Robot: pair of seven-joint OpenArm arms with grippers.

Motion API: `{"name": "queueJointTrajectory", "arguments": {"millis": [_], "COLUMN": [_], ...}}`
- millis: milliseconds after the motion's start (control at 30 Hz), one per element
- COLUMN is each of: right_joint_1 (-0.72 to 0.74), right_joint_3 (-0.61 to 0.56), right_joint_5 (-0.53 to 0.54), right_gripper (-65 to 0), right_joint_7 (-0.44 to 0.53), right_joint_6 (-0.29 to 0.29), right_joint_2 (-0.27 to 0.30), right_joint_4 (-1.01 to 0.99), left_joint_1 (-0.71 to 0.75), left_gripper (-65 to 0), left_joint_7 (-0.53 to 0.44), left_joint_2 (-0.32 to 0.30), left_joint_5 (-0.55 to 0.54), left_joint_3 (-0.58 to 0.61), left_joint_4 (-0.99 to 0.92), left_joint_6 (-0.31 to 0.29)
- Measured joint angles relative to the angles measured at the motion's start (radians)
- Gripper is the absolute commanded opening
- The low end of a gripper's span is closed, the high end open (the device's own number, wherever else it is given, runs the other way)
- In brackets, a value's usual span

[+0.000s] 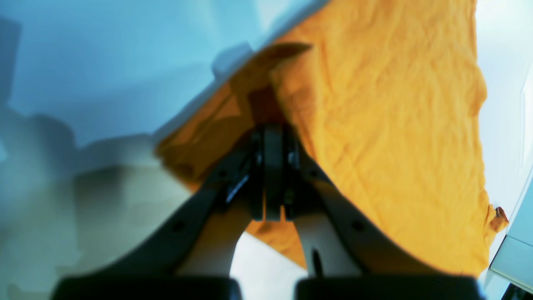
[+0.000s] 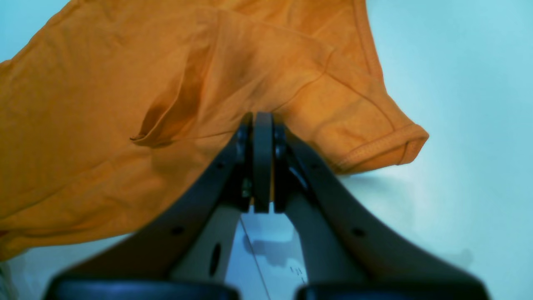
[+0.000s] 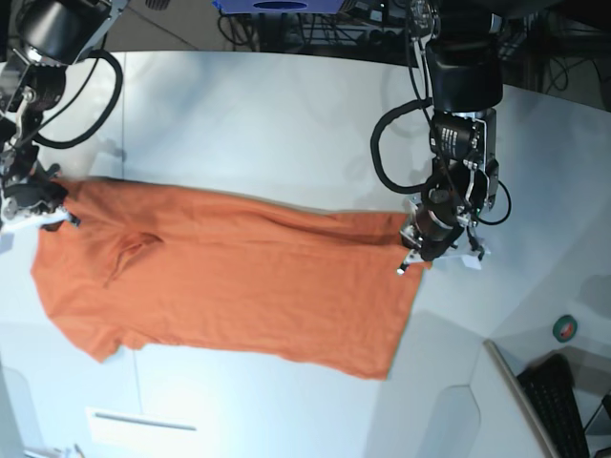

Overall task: Layout the t-shirt on the table in an organized manner, then fold the t-shirt properly
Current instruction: 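Release the shirt and raise both grippers off the fabric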

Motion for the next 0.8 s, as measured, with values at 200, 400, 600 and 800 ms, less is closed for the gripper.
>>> {"name": "queueJointTrajectory", "arguments": {"millis": [200, 400, 600, 800], "right_joint_1": [-0.001, -0.001, -0.002, -0.004], "right_joint_3": [0.000, -0.001, 0.001, 0.212], "right_joint_5": [0.000, 0.000, 0.000, -0.004], "right_gripper": [-65.0, -65.0, -65.0, -65.0], "right_joint_7": [0.000, -0.001, 0.000, 0.001], "right_joint_6": [0.000, 0.000, 0.000, -0.008], "right_joint_2": [0.000, 0.000, 0.000, -0.043], "right_joint_4": [0.000, 0.000, 0.000, 0.004], "left_joint_1": [-0.052, -0.092, -0.128, 0.081], "left_gripper": [-65.0, -65.0, -65.0, -65.0], "left_joint_7": [-0.002, -0.003, -0.005, -0.005], "left_joint_2": [0.000, 0.016, 0.013, 0.002], "left_joint_5": [0.001, 0.003, 0.004, 0.003], "left_joint_3": [-0.001, -0.001, -0.007, -0.011], "left_joint_4": [-0.020, -0.038, -0.151, 0.194], "left_joint_6": [0.001, 0.000, 0.000, 0.000]}}
